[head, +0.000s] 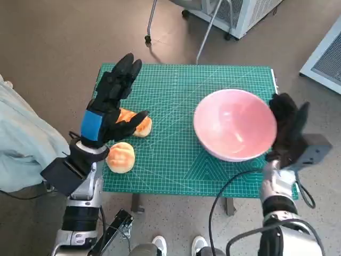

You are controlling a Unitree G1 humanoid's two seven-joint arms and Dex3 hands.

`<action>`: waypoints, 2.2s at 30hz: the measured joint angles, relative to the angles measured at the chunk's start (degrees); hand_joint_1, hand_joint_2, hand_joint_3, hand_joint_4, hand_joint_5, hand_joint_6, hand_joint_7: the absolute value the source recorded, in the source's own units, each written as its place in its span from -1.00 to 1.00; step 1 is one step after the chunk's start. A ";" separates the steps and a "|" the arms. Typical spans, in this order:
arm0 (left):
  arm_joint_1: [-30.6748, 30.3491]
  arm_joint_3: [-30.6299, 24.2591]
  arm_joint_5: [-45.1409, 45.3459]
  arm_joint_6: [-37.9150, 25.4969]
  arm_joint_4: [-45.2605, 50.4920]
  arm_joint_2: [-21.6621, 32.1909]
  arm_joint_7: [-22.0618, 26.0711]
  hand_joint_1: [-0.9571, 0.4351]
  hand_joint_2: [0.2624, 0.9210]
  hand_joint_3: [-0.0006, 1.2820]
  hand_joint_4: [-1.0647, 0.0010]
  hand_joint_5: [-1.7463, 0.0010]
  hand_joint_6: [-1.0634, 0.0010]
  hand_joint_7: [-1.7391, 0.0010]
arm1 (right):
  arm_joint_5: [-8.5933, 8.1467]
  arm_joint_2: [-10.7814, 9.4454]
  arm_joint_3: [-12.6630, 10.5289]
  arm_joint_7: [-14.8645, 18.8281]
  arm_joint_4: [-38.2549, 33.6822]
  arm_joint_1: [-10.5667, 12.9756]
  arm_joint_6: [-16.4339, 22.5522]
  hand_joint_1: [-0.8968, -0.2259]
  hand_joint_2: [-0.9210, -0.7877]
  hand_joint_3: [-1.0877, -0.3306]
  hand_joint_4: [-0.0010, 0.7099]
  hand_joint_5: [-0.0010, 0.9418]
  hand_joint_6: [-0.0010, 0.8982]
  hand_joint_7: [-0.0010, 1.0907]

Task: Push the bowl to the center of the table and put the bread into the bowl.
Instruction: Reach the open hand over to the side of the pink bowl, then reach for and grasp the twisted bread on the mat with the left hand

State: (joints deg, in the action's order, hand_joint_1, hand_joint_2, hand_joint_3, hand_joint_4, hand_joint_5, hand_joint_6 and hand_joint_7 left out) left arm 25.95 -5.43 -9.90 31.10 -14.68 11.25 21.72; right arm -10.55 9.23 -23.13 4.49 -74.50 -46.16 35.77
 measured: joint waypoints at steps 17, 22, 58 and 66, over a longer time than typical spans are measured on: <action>-1.51 -0.31 -0.01 -0.10 0.67 0.91 0.12 -0.28 1.00 -0.54 0.54 0.99 0.61 0.77 | 7.83 -3.87 5.49 -12.02 -1.05 -4.47 -2.30 0.02 -1.00 -0.60 -0.21 -0.95 -0.66 0.09; -2.28 -0.21 0.12 -0.31 1.76 0.95 0.05 -0.28 1.00 -0.54 0.54 1.00 0.62 0.79 | 7.68 -5.17 5.13 -12.55 -1.27 -6.23 -3.47 -0.05 -1.00 -0.51 -0.20 -0.95 -0.65 0.12; -1.66 -3.58 18.21 -1.35 -1.31 21.15 -3.51 -0.41 1.00 -0.58 0.75 1.00 0.68 0.92 | 10.77 -1.78 10.80 -4.93 5.92 -7.79 15.50 -0.25 -1.00 -0.40 -0.25 -0.99 -0.85 0.35; 4.20 0.19 23.43 -4.57 -2.29 27.00 -0.83 -0.34 1.00 -0.86 0.77 1.00 0.64 0.93 | 2.41 -1.83 12.21 13.01 14.96 -7.21 21.20 -0.30 -1.00 -0.38 -0.29 -1.00 -0.99 0.50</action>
State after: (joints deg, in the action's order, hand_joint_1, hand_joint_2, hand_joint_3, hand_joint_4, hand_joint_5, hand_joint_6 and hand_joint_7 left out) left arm 30.15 -5.24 13.53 26.53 -16.97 38.25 20.89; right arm -8.14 7.41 -10.91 17.50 -59.55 -53.37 56.97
